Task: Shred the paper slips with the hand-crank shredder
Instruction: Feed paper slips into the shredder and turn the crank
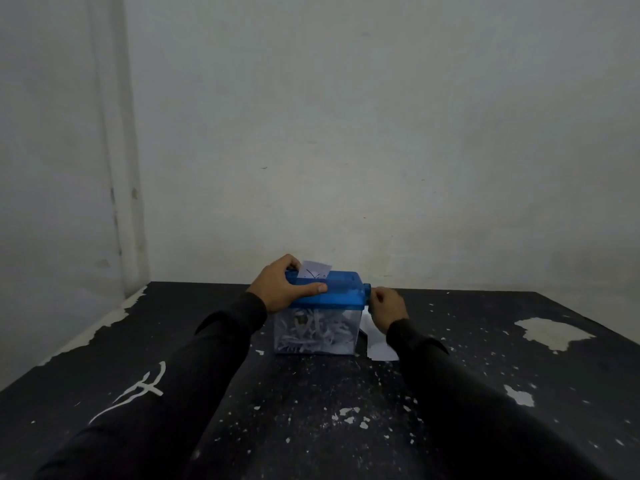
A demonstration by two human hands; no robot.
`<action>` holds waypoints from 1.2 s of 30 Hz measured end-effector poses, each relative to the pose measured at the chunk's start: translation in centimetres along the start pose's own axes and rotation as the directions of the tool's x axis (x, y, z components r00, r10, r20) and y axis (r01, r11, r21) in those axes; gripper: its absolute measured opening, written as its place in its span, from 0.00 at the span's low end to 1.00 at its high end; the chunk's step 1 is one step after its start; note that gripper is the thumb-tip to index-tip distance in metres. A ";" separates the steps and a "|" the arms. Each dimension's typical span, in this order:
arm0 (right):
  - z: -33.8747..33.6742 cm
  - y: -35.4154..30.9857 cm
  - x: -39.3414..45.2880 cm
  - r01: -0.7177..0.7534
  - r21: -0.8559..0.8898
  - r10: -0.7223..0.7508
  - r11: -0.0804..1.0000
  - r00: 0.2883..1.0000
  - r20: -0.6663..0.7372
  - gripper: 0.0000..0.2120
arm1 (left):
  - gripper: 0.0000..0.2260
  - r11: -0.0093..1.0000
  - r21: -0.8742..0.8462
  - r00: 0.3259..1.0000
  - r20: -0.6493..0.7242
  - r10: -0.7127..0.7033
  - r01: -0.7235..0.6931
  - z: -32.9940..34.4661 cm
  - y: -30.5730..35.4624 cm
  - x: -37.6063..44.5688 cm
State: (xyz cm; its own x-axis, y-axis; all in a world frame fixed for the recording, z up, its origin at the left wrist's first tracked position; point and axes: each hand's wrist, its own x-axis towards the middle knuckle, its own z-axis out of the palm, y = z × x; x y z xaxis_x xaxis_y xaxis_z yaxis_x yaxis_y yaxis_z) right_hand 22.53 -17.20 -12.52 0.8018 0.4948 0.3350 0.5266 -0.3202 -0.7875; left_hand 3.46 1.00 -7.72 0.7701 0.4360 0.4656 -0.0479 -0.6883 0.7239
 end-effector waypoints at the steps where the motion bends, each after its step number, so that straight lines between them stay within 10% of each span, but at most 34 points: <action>1: 0.1 0.5 -0.9 -0.001 -0.001 0.001 1.000 1.000 0.018 0.18 | 0.35 1.000 0.002 1.000 -0.001 0.001 -0.001 0.0 0.0 0.1; 10: -2.1 -1.2 -7.2 0.228 0.320 -0.203 0.920 0.973 -0.110 0.16 | 0.37 1.000 0.012 1.000 -0.001 0.009 -0.009 0.0 -0.1 0.3; 19: -2.8 -2.0 -4.5 0.455 0.203 -0.423 0.867 0.888 -0.182 0.20 | 0.35 1.000 0.001 1.000 0.012 0.006 -0.006 -0.2 -0.1 0.2; 28: -3.5 -6.1 2.0 0.211 0.188 -0.191 0.959 0.974 -0.122 0.34 | 0.35 1.000 -0.006 1.000 0.017 0.006 -0.006 -0.3 0.2 0.0; 36: -2.3 -5.4 3.4 0.048 0.102 -0.033 0.994 0.989 -0.146 0.21 | 0.34 1.000 -0.016 1.000 0.005 0.002 -0.002 -0.2 0.3 -0.2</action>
State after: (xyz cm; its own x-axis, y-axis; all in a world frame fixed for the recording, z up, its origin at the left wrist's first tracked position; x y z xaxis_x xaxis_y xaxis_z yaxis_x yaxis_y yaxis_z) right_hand 23.10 -15.62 -5.97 0.8169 0.3815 0.4327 0.5330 -0.2123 -0.8190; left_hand 3.18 0.81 -7.47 0.7733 0.4313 0.4648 -0.0600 -0.6800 0.7308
